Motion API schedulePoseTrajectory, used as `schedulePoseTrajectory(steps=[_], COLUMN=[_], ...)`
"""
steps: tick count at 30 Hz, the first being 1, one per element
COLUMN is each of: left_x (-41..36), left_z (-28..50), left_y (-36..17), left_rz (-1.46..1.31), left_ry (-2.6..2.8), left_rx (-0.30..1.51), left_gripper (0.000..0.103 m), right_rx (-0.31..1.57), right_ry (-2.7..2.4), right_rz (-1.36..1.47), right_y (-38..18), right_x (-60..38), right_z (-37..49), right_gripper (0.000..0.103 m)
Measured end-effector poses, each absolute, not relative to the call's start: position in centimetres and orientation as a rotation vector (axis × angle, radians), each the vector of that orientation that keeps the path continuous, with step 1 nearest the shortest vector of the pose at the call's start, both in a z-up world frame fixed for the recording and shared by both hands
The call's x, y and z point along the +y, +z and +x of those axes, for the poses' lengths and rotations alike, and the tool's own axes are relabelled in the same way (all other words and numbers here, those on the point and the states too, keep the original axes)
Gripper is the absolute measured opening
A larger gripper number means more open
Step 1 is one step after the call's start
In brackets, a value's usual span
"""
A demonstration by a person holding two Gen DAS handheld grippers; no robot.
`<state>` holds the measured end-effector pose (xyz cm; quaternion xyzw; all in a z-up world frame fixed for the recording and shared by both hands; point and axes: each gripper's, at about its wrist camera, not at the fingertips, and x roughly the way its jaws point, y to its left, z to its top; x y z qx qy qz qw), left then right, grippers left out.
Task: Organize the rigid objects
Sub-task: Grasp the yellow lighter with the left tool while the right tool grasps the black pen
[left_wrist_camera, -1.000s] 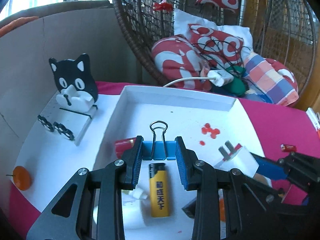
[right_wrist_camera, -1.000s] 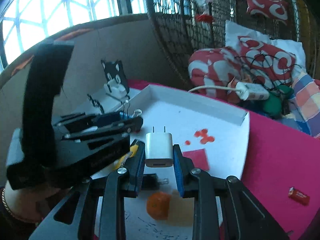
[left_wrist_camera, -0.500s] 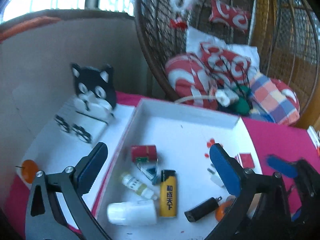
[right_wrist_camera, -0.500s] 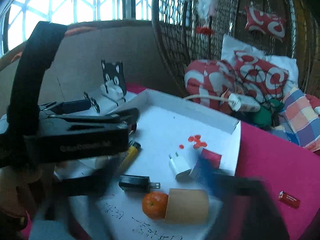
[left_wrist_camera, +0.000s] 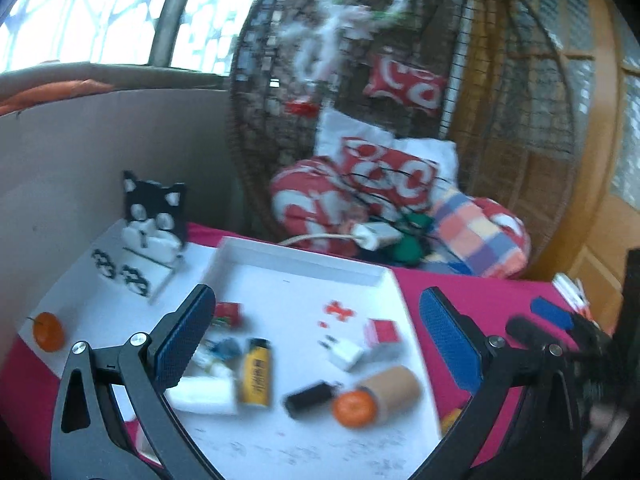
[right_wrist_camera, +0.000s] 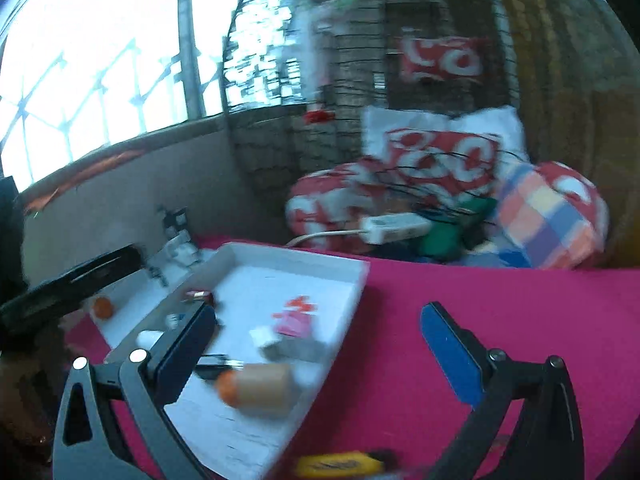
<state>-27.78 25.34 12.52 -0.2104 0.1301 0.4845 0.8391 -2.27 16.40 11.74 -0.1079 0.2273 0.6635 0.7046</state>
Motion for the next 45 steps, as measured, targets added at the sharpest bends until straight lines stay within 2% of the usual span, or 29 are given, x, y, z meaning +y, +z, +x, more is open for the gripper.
schedulePoseTrajectory(steps=[8, 14, 18, 26, 29, 37, 45], left_x=[22.0, 20.2, 19.1, 19.1, 18.6, 19.0, 14.8], left_z=[-20.9, -14.7, -11.7, -8.9, -8.4, -7.1, -7.6], left_y=[10.0, 6.6, 5.4, 4.1, 3.2, 0.8, 1.1], left_rz=[-0.365, -0.307, -0.223, -0.186, -0.170, -0.149, -0.216], left_ry=[0.768, 0.464, 0.447, 0.430, 0.386, 0.399, 0.155], left_rx=[0.447, 0.667, 0.786, 0.895, 0.930, 1.007, 1.021], left_gripper=[0.103, 0.103, 0.103, 0.103, 0.097, 0.097, 0.097], right_rx=[0.686, 0.781, 0.834, 0.889, 0.903, 0.905, 0.925], right_ry=[1.239, 1.214, 1.224, 1.185, 1.184, 1.193, 1.202], right_rz=[-0.116, -0.101, -0.127, -0.020, 0.010, 0.012, 0.035], right_y=[8.0, 4.7, 2.4, 1.9, 1.8, 1.8, 1.5], right_x=[11.2, 8.7, 8.2, 6.7, 6.2, 6.4, 6.3], right_z=[7.4, 9.6, 9.9, 11.6, 12.1, 11.9, 12.3], right_gripper=[0.103, 0.103, 0.103, 0.103, 0.103, 0.103, 0.103])
